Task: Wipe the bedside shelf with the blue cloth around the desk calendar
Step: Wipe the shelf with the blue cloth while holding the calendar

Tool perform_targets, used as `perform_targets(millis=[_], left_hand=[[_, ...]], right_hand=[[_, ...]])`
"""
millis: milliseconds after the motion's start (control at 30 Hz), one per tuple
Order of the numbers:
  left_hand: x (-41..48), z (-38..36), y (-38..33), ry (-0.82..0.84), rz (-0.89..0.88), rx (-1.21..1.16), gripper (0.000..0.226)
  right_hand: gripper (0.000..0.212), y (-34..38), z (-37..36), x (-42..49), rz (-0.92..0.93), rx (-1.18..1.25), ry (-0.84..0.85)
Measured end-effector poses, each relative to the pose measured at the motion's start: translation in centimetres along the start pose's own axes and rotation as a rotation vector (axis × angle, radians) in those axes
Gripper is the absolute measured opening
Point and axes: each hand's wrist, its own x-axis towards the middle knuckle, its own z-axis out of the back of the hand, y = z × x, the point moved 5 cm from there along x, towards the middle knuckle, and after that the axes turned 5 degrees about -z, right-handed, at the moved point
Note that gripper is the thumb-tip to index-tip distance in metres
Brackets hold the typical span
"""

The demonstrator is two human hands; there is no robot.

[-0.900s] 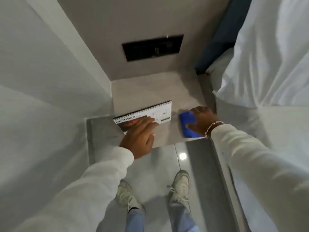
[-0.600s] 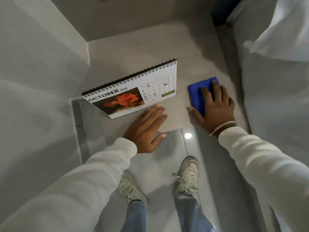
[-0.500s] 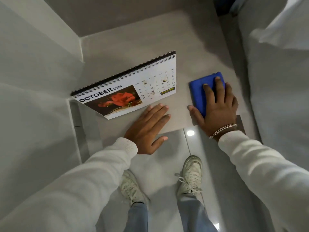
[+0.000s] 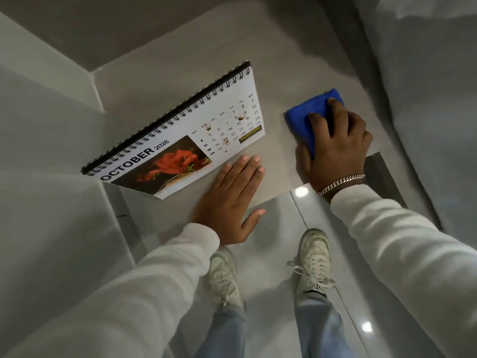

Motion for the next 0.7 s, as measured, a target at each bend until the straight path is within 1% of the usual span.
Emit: perform_targets(millis=[133, 233, 300, 367, 500, 600, 633, 700], left_hand=[[-0.1, 0.3, -0.1, 0.013, -0.013, -0.072, 0.069], [-0.8, 1.8, -0.2, 0.044, -0.025, -0.190, 0.065], [-1.9, 4.0, -0.7, 0.054, -0.041, -0.266, 0.064], [-2.8, 7.1, -1.4, 0.045, -0.091, -0.280, 0.062], [-3.7, 14.1, -1.6, 0.014, -0.268, -0.200, 0.055], [-2.8, 18.5, 0.2, -0.004, -0.393, -0.027, 0.052], [-2.0, 19.6, 1.2, -0.003, -0.398, 0.026, 0.052], [-0.2, 21.2, 3.6, 0.031, -0.346, 0.087, 0.058]], right_hand=[[0.034, 0.6, 0.3, -1.3, -0.029, 0.001, -0.010], [0.026, 1.0, 0.7, -2.5, 0.017, -0.021, 0.005], [0.026, 1.3, 1.5, -3.5, 0.030, 0.008, 0.052], [0.030, 1.6, 2.2, -4.5, 0.023, 0.042, 0.120], [0.036, 2.2, 2.9, -5.9, -0.021, 0.083, 0.269], [0.037, 2.5, 3.0, -6.2, -0.025, 0.127, 0.316], [0.037, 2.6, 3.1, -6.3, -0.028, 0.151, 0.318], [0.037, 3.0, 3.3, -6.7, -0.064, 0.235, 0.299]])
